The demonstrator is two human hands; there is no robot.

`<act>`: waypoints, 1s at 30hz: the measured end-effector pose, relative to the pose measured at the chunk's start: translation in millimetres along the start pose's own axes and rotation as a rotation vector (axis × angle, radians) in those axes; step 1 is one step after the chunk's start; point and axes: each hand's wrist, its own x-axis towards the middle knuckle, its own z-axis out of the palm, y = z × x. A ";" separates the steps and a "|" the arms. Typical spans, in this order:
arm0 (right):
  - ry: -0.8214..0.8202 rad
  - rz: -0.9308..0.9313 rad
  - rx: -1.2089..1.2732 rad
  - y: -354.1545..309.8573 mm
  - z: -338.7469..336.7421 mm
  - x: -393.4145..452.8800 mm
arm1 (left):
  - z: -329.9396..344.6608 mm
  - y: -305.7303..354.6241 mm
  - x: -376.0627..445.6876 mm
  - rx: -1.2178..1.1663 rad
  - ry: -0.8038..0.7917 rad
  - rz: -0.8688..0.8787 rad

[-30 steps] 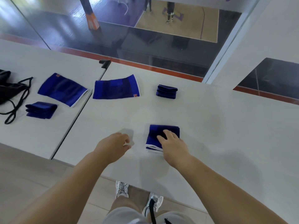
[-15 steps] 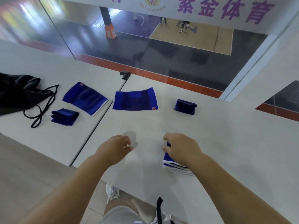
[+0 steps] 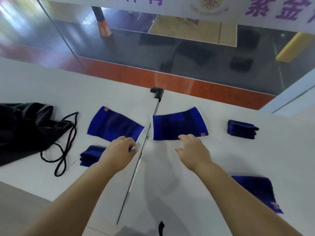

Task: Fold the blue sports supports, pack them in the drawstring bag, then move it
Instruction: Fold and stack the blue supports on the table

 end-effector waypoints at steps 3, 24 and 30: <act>0.042 0.008 0.037 -21.8 13.8 20.3 | -11.6 -15.9 21.5 0.011 0.011 0.002; 0.046 0.296 0.079 35.2 31.6 -34.1 | 18.6 0.0 60.2 0.165 -0.151 0.302; -0.017 0.457 0.055 37.3 18.7 -49.3 | 37.8 18.6 42.8 0.204 -0.191 0.442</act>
